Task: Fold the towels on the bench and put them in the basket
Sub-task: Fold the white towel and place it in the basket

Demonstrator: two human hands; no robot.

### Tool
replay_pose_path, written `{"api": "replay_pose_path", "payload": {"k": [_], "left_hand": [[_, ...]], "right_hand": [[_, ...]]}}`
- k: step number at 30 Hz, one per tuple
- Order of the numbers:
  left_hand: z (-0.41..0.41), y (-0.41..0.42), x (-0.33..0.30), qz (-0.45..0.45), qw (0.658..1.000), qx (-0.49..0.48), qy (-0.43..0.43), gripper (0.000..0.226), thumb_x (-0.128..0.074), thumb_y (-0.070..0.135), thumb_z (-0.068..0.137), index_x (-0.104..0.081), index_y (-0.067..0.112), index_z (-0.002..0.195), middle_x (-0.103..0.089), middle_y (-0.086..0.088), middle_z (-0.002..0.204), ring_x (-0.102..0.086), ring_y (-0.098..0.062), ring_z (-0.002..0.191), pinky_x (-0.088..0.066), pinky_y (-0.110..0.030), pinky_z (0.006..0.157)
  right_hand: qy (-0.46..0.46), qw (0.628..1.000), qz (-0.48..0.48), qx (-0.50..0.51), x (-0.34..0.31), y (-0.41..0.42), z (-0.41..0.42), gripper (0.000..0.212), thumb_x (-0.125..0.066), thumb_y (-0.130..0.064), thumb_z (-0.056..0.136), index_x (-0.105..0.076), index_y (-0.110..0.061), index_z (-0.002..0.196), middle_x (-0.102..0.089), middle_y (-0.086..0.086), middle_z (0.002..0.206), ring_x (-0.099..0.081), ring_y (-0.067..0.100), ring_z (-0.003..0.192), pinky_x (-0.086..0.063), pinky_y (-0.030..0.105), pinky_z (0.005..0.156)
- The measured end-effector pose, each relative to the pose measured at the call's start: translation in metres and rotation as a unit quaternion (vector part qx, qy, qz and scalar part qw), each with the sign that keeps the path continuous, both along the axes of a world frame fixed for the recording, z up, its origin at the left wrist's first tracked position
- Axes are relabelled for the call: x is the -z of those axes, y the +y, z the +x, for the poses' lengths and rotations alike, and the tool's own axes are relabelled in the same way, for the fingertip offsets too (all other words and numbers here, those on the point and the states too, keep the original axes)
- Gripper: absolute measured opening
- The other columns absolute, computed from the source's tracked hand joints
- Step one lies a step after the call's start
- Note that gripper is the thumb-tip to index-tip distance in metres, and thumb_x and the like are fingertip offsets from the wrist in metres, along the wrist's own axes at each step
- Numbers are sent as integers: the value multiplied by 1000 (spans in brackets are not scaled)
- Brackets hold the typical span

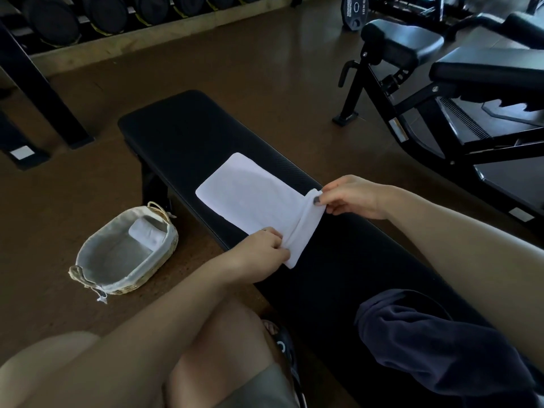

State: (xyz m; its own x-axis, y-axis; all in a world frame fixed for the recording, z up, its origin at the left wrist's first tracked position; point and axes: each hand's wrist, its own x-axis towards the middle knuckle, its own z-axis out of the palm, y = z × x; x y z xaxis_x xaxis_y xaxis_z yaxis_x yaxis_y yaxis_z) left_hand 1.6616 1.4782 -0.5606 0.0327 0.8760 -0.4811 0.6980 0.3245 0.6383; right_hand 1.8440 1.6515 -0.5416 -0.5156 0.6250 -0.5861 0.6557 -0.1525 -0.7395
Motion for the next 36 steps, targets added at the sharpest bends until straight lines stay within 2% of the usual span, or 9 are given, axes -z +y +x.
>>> {"api": "replay_pose_path", "payload": {"k": [3,5,7,9,14,19,23,32,36], "left_hand": [[-5,5,5,-18,998,-49,-37,23,-56,25,99,-69,7,105,-48,6,135,-52,-12,111,-40,-21,90],[-3,4,10,-19,995,-84,-45,25,-57,31,95,-67,8,96,-46,5,130,-52,-16,110,-44,-28,95],[1,1,12,-6,997,-80,11,32,-52,36,96,-67,8,95,-43,4,124,-49,-21,110,-41,-37,103],[4,-1,10,21,996,-61,69,34,-43,32,103,-68,10,100,-41,2,121,-42,-18,110,-31,-34,102],[0,-1,7,60,981,34,182,45,-25,25,106,-68,15,113,-39,0,120,-36,-22,119,-23,-38,95],[-4,-3,7,105,954,41,278,56,-20,38,104,-68,12,118,-45,-2,121,-34,-21,111,-25,-38,97],[-10,1,3,109,930,55,346,56,-23,38,102,-68,10,117,-50,-5,119,-35,-23,106,-29,-39,97],[-14,9,1,110,895,78,424,46,-36,44,99,-66,12,114,-51,-6,111,-39,-25,106,-32,-39,92],[-7,9,-11,261,847,136,443,44,-50,22,93,-34,16,134,-45,-11,127,-42,-29,114,-35,-38,94]], "right_hand": [[-7,999,40,-4,2,-2,-8,38,-72,-21,92,-69,-27,54,-49,-2,70,-44,13,72,-36,28,66],[5,999,40,9,8,-5,-12,43,-70,-22,93,-64,-28,50,-44,-3,66,-40,12,67,-32,27,62],[10,998,46,30,15,-7,-15,32,-69,-25,94,-68,-26,62,-45,-3,68,-39,11,65,-31,26,60],[2,996,67,51,20,-10,-16,17,-68,-28,95,-70,-20,80,-49,-2,74,-43,11,66,-34,26,60],[-2,983,178,33,32,-16,-17,27,-65,-36,97,-62,-13,84,-53,-3,75,-48,11,68,-36,27,63],[-64,943,324,-35,41,-26,-27,30,-55,-41,104,-57,-16,88,-61,-2,80,-58,15,73,-42,28,63],[-139,896,415,-68,48,-36,-30,29,-42,-41,108,-46,-18,91,-56,-5,78,-55,22,71,-38,36,66],[-167,877,443,-86,58,-42,-29,20,-29,-38,111,-42,-23,106,-61,-1,109,-55,20,76,-34,35,63],[-160,872,455,-85,61,-45,-30,30,-30,-35,111,-44,-22,134,-56,3,128,-64,33,91,-40,39,71]]}}
